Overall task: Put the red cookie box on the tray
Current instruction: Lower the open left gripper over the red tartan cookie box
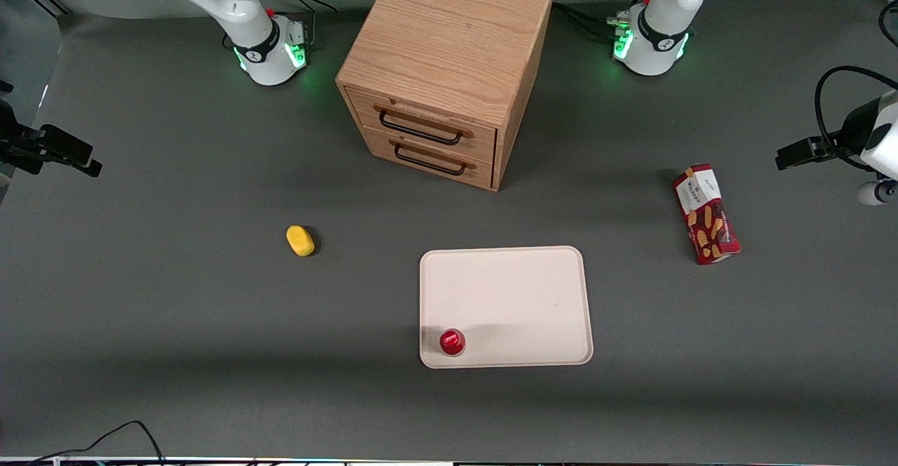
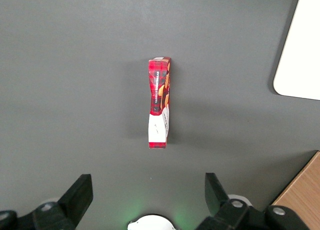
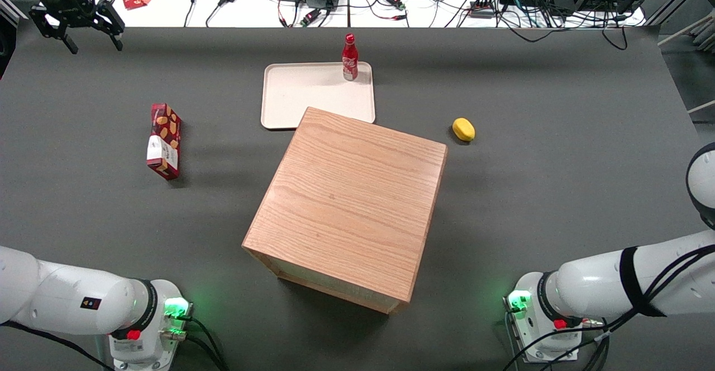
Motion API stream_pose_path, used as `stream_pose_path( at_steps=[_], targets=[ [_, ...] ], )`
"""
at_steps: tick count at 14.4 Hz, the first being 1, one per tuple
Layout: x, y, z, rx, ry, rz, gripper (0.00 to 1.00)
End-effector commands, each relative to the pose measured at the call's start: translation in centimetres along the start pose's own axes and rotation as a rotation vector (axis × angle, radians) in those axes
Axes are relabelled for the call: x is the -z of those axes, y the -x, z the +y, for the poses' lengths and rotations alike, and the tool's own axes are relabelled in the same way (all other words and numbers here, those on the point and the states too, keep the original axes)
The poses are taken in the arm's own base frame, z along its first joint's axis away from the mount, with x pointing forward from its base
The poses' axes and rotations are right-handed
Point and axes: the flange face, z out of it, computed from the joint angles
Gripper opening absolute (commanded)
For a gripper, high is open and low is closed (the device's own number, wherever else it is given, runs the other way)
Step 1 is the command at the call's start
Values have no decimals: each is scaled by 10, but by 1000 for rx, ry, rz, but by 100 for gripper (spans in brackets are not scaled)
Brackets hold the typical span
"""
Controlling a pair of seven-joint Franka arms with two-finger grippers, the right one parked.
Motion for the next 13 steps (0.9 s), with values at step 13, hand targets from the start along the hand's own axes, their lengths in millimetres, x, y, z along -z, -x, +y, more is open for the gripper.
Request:
stream_pose_path(
  at_steps=[13],
  targets=[
    [15,25,-4,-96,29,-21,100]
  ],
)
